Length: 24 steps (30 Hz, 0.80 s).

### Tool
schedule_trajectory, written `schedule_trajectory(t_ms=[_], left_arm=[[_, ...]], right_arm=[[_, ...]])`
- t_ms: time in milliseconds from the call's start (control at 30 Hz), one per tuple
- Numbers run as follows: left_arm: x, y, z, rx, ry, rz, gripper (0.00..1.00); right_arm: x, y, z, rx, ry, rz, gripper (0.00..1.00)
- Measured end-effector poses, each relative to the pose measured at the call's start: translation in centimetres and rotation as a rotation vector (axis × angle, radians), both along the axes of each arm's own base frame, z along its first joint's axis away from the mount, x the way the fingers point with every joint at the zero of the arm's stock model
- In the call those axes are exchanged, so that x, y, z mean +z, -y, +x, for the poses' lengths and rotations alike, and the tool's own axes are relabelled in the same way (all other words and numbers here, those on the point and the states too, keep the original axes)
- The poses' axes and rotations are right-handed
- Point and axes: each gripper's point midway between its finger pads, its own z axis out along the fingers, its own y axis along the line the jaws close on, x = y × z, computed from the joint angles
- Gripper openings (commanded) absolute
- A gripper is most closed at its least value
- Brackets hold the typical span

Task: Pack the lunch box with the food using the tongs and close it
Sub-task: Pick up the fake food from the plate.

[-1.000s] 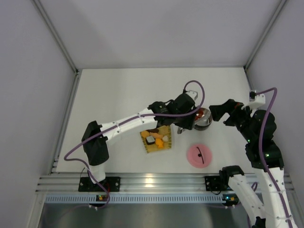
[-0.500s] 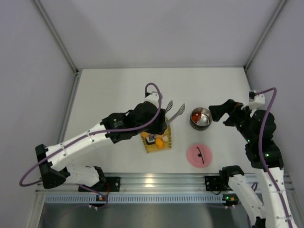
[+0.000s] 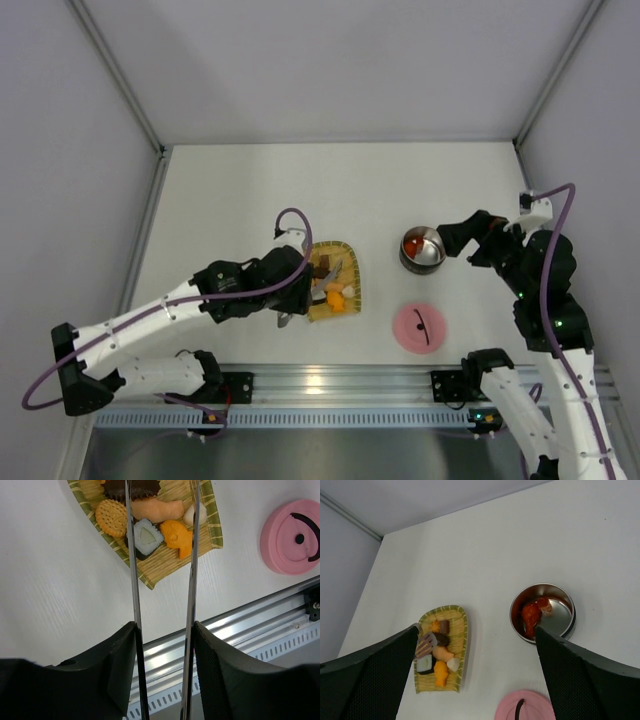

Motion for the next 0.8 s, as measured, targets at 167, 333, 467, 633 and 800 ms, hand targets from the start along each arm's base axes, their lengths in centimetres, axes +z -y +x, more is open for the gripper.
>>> schedule_trajectory(t_ms=[167,333,467,633,800], left_arm=[[-0.6,-0.1,-0.7,-0.021,-0.029,0.004,0.52],[-1.1,0.3,-1.9,-0.092,-0.077,-0.002,0.51],[-1.3,0.7,-2.6,-0.145,-0.1,-0.012,0.52],[-1.4,0.9,-3.3,-0.191,-0.118,-0.022,0.52],[-1.7,1.2,-3.4,-0.217,-0.117,-0.027,0.52]], right_arm=[[-0.1,0.0,0.0,0.001,-0.003,-0.001,1.0],[-0.1,0.0,0.0,0.002,-0.004,-0.001,1.0],[-0.6,-0.1,0.1,0.002,-0.014,-0.002,0.99],[-1.3,-0.1,0.3,0.002,-0.036,-0.004,1.0],[-1.5,-0.1,0.3,0.003,-0.04,-0.005,0.99]])
